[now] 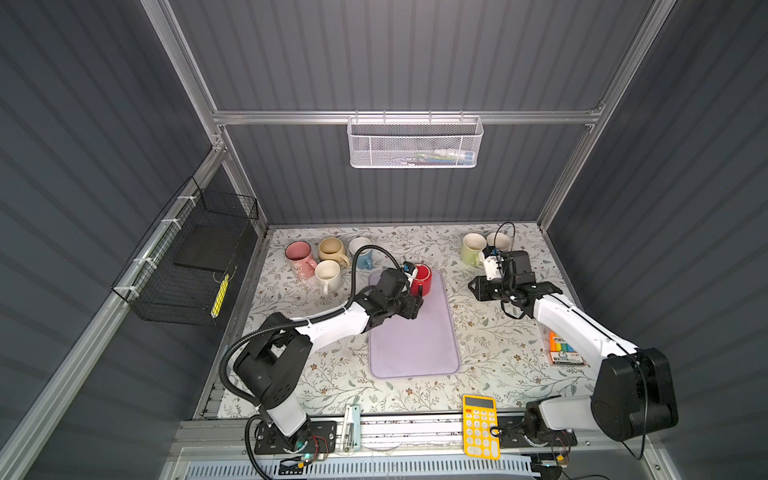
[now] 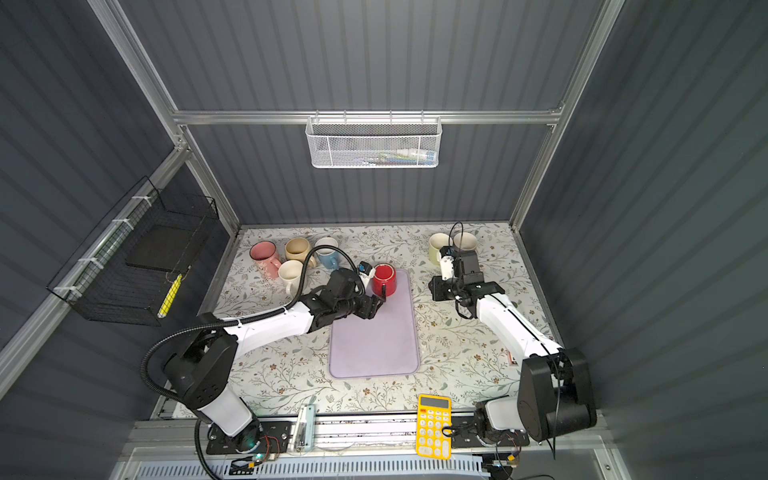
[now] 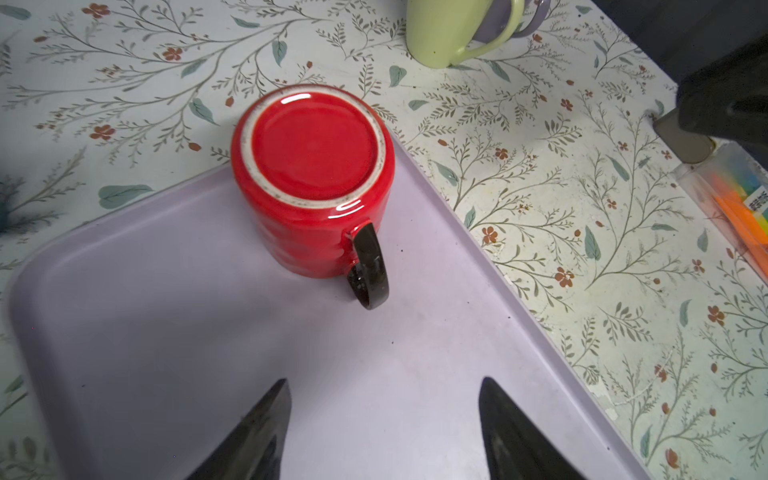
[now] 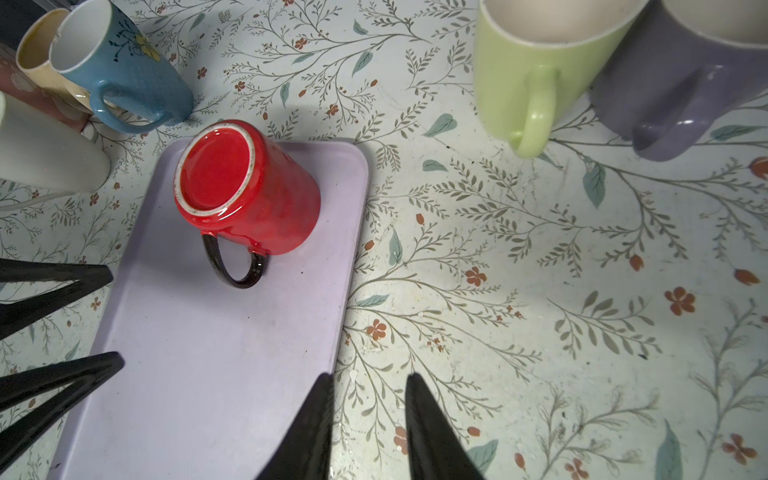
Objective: Turn the mug right side up
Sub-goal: 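Draw the right gripper back while the left gripper moves over the red mug, then lower the left gripper onto the upside-down red mug's handle and close it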
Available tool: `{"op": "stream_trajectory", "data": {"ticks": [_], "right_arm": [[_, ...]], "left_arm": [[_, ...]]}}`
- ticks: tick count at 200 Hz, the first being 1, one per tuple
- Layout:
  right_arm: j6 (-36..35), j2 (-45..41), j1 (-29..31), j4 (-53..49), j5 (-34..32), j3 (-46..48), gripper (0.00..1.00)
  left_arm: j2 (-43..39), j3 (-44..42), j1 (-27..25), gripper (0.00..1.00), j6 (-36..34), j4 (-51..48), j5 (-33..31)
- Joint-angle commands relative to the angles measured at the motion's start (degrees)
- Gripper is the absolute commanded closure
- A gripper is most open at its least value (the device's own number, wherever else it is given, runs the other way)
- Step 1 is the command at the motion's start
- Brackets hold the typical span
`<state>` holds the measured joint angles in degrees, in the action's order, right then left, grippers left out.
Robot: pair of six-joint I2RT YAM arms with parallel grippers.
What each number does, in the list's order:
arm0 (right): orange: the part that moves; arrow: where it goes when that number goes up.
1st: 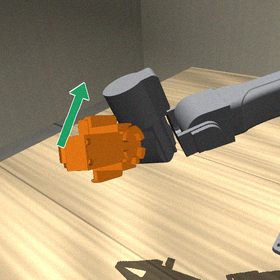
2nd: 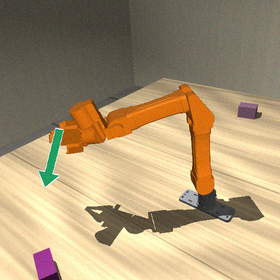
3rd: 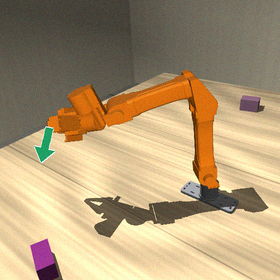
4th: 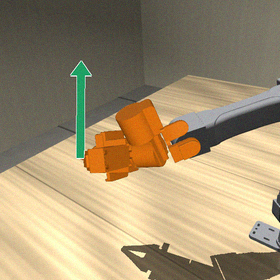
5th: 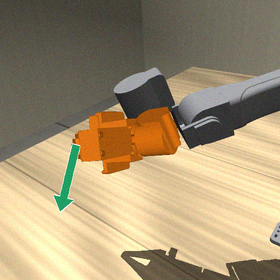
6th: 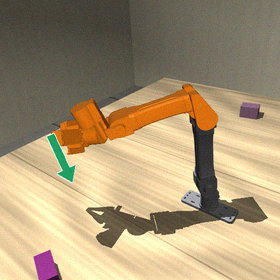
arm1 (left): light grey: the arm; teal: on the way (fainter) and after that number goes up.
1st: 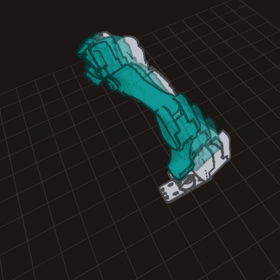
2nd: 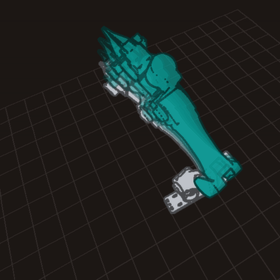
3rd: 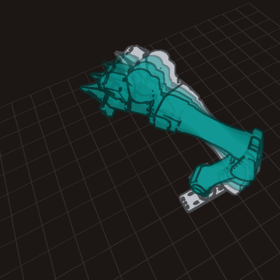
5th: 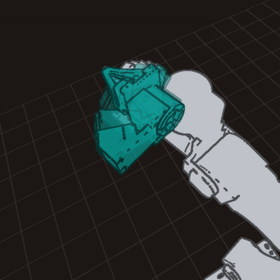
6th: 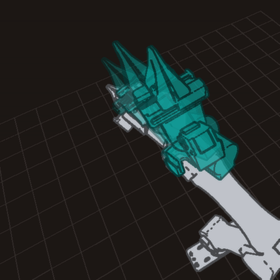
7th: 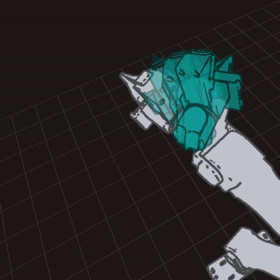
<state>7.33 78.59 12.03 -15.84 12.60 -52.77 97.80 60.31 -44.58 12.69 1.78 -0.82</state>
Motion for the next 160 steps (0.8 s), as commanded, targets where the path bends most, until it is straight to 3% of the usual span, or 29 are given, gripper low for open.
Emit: {"op": "stream_trajectory", "data": {"ticks": [1,78,160], "right_arm": [[0.7,-0.6,-0.4,2.0,1.1,1.4,0.69],[1.1,-1.2,-1.5,3.9,3.6,3.1,0.7],[2.0,-0.5,-2.0,6.1,4.7,4.1,0.71]], "left_arm": [[3.2,3.7,-0.6,0.28,1.0,1.7,0.0],[13.5,10.3,-0.8,0.29,4.8,1.7,-2.5],[17.1,11.4,-0.9,0.31,5.1,4.2,-5.0]]}}
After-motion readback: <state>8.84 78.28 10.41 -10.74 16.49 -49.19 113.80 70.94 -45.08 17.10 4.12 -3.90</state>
